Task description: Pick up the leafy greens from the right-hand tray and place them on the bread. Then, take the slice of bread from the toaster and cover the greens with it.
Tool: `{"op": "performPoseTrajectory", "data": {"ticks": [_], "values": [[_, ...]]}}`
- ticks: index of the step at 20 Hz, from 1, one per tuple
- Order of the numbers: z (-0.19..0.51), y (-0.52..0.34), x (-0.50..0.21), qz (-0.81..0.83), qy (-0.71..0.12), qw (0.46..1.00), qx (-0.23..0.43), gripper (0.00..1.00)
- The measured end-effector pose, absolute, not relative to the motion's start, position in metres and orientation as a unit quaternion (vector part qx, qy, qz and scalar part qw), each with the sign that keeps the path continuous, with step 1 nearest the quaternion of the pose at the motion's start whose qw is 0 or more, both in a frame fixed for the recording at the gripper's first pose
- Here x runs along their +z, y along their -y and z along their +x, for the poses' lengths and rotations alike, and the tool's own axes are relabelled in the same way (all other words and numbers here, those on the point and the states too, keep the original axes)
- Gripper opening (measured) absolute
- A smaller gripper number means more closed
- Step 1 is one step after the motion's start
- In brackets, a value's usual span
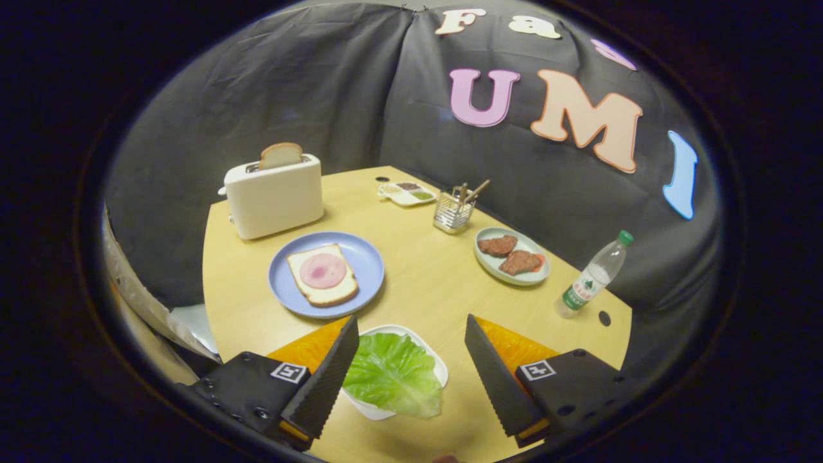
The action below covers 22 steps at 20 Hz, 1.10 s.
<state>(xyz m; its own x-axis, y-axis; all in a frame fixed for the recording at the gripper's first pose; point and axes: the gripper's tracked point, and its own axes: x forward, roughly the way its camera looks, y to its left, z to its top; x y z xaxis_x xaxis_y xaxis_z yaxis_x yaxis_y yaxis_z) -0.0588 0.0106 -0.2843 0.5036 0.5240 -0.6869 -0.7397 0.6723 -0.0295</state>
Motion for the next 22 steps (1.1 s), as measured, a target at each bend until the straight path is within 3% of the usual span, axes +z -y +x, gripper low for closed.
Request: {"op": "performPoseTrajectory", "data": {"ticks": [8, 22], "values": [[-0.073, -0.011, -0.335, -0.165, -0.392, 0.812, 0.401, 1.0], [-0.095, 0.009, -0.406, -0.165, -0.481, 0.771, 0.382, 1.0]]}}
